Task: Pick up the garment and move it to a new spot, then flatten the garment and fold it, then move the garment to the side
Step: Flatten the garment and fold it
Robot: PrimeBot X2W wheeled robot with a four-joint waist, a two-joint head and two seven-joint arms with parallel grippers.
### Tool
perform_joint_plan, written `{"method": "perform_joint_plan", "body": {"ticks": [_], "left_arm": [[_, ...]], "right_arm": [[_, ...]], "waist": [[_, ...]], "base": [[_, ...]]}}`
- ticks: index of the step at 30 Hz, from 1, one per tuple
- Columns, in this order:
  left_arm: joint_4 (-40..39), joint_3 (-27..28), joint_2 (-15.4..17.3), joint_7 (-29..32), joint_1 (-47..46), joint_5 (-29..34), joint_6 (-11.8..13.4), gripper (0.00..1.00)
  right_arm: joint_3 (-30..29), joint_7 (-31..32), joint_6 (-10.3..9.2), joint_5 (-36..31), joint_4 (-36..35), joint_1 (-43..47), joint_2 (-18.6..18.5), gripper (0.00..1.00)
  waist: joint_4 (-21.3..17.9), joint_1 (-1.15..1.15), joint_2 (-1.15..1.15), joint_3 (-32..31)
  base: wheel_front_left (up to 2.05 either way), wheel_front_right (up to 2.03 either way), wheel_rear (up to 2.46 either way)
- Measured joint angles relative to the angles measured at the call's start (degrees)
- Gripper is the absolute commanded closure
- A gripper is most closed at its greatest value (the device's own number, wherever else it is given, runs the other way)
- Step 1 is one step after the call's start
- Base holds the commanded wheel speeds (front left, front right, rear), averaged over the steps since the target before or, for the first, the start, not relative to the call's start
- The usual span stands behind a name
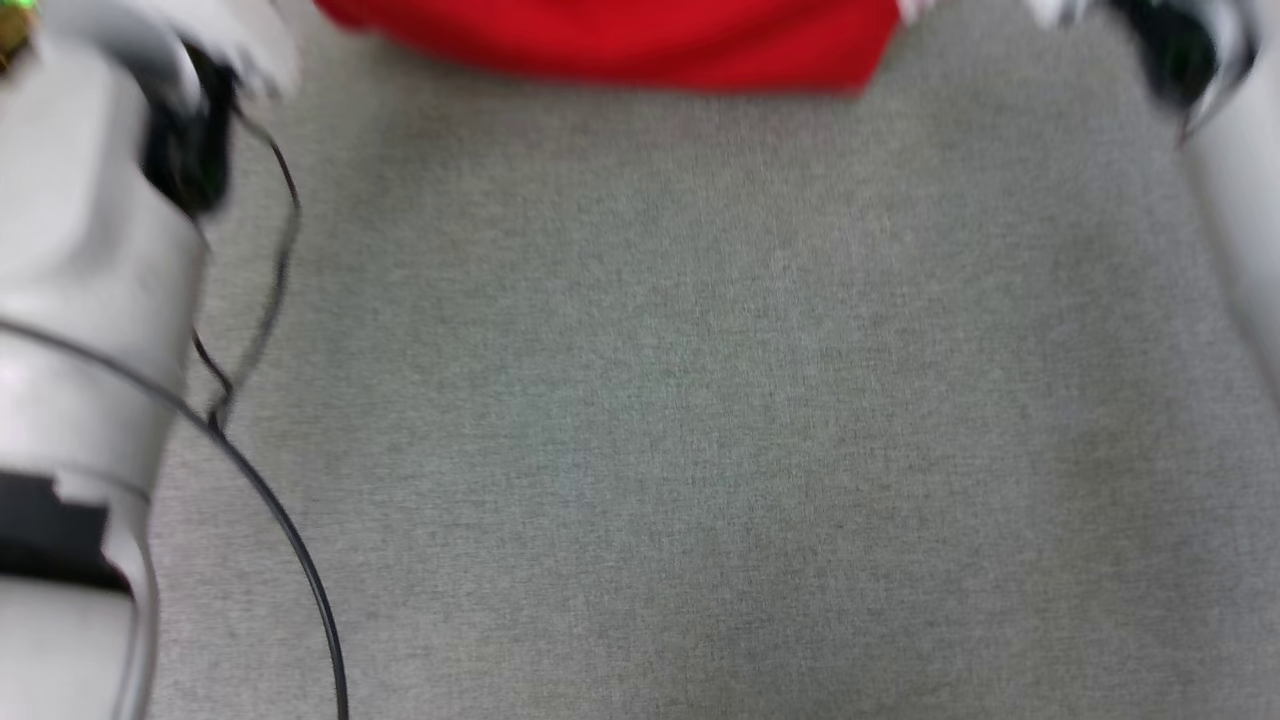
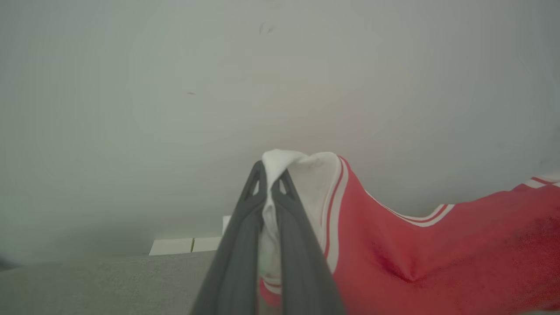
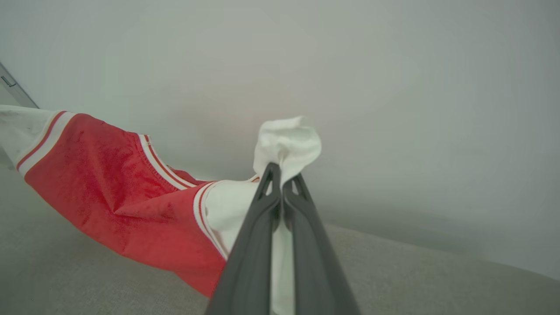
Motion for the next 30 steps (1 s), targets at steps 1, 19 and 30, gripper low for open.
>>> {"method": "perform_joint_plan", "body": {"ticks": [1, 19, 30], "left_arm": [[-0.1, 0.4, -0.3, -0.2, 2.4, -0.5, -0.2, 1.00], [-30.9, 11.7, 2.5, -0.7, 53.9, 3.0, 7.4, 1.00], [-49.5, 12.5, 4.8, 4.4, 77.8, 1.4, 16.0, 1.00]], "right_arm": [[0.8, 0.1, 0.00, 1.1, -0.8, 2.6, -0.7, 1.00], [4.4, -1.1, 0.00, 11.2, -18.7, 45.0, -8.1, 1.00], [-9.6, 1.9, -0.01, 7.6, -31.9, 71.4, -6.4, 1.00]], "waist": [[0.2, 0.00, 0.00, -0.8], [-0.5, -0.02, 0.00, -14.7], [0.0, -0.02, 0.00, -20.9]], "base": [[0.00, 0.00, 0.00], [0.00, 0.00, 0.00], [0.00, 0.00, 0.00]]}}
